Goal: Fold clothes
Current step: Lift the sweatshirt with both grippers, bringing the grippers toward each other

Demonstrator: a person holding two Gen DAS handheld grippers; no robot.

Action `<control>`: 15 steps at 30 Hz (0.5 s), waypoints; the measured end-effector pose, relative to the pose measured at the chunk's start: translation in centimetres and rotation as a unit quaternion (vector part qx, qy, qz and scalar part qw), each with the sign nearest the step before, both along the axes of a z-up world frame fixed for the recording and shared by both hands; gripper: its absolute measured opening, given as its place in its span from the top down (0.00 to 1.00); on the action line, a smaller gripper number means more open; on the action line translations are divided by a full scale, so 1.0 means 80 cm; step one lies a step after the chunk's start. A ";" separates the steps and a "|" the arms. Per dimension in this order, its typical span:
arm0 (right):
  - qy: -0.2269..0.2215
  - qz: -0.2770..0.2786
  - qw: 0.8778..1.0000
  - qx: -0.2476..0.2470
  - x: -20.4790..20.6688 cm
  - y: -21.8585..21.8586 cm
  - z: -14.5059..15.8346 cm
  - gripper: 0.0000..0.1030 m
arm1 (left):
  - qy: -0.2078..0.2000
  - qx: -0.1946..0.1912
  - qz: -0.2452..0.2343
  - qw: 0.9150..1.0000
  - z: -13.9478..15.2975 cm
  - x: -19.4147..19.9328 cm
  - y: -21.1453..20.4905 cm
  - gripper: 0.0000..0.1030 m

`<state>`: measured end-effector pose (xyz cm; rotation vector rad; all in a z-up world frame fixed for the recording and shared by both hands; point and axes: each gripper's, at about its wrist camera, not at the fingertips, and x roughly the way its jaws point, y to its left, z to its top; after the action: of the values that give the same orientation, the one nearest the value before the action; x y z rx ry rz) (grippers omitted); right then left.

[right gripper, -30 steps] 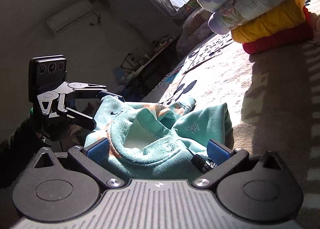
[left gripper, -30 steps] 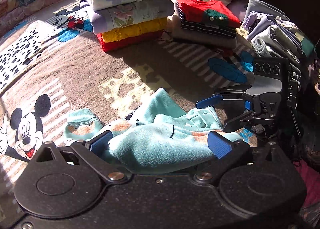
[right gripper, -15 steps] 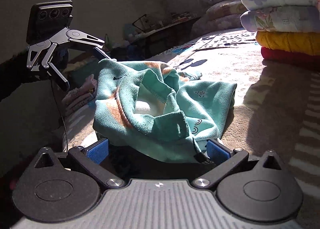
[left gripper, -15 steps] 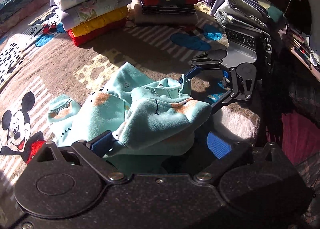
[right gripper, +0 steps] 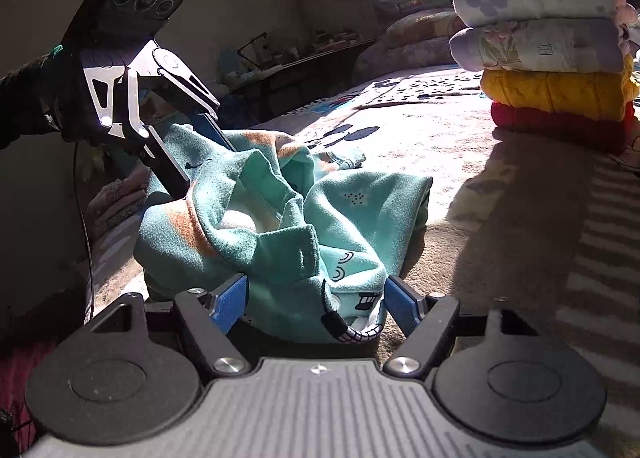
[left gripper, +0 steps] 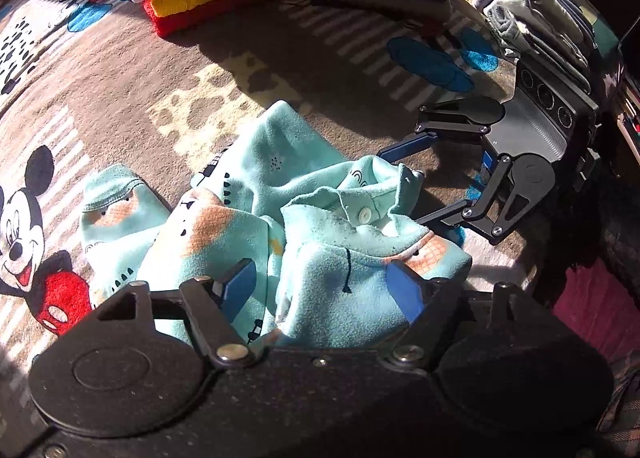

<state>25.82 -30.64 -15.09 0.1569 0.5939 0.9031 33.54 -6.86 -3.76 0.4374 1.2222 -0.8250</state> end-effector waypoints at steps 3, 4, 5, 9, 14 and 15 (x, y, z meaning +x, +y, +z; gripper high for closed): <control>-0.007 0.003 1.000 -0.004 -0.001 0.003 0.002 0.28 | -0.022 0.009 -0.018 1.000 0.002 -0.016 -0.006 0.56; -0.010 0.003 1.000 -0.004 -0.002 0.004 0.003 0.28 | -0.032 0.010 -0.025 0.999 0.004 -0.024 -0.005 0.59; -0.012 0.003 1.000 -0.004 -0.003 0.004 0.003 0.28 | -0.043 0.011 -0.032 0.998 0.007 -0.032 -0.005 0.62; -0.026 0.008 1.000 -0.004 -0.007 0.006 0.008 0.28 | -0.087 0.017 -0.060 0.994 0.017 -0.065 -0.004 0.86; -0.062 0.026 0.998 -0.008 -0.022 0.015 0.019 0.28 | -0.175 0.014 -0.124 0.977 0.035 -0.137 0.007 0.94; -0.071 0.030 0.997 -0.009 -0.026 0.017 0.022 0.28 | -0.194 0.017 -0.135 0.972 0.037 -0.153 0.011 0.95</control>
<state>23.75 -29.26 -13.31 0.0586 0.4768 0.9584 21.31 -6.00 -0.78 0.7681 0.8248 -0.8994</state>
